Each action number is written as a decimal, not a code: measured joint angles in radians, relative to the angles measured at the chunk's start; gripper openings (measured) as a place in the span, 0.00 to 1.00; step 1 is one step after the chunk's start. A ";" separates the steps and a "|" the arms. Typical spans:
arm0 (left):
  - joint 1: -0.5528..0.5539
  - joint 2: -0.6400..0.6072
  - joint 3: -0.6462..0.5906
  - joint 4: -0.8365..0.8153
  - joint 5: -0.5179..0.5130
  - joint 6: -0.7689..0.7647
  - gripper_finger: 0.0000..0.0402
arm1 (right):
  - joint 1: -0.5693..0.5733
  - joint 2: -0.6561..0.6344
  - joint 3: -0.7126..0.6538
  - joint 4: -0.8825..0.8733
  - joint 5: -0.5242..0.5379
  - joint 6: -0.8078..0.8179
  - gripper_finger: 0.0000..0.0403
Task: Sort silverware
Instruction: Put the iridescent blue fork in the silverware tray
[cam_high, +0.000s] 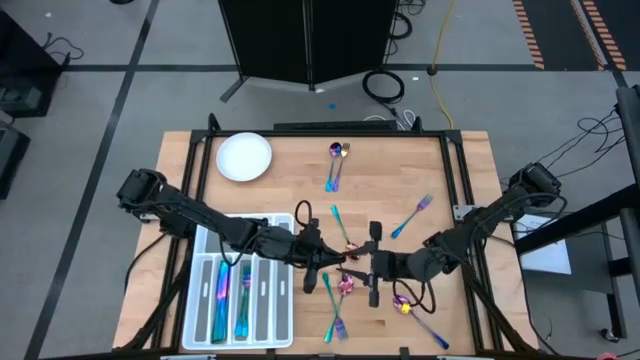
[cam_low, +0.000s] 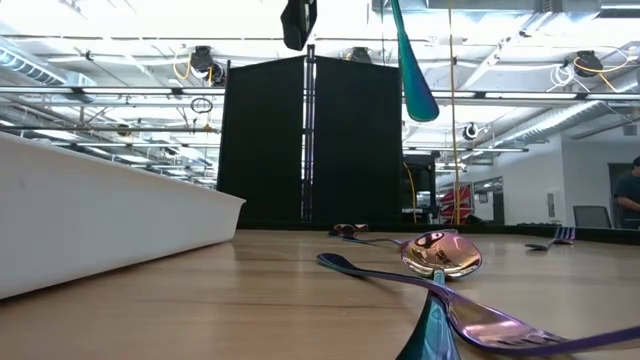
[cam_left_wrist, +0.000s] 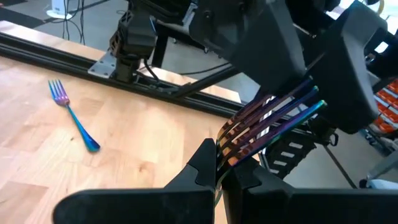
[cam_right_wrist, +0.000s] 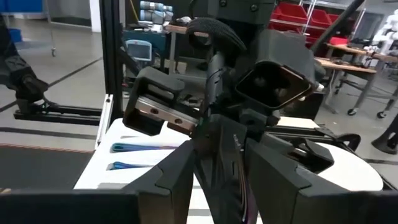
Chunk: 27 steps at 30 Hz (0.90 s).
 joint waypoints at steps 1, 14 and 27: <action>0.000 0.000 0.000 0.000 0.000 0.000 0.00 | -0.006 0.000 0.000 -0.001 -0.006 0.002 0.34; 0.000 0.000 0.000 -0.003 -0.003 0.000 0.00 | -0.035 0.001 0.000 -0.009 -0.010 -0.001 0.19; 0.000 0.000 0.000 0.001 -0.030 0.053 0.13 | -0.035 0.001 0.000 -0.013 0.001 -0.012 0.00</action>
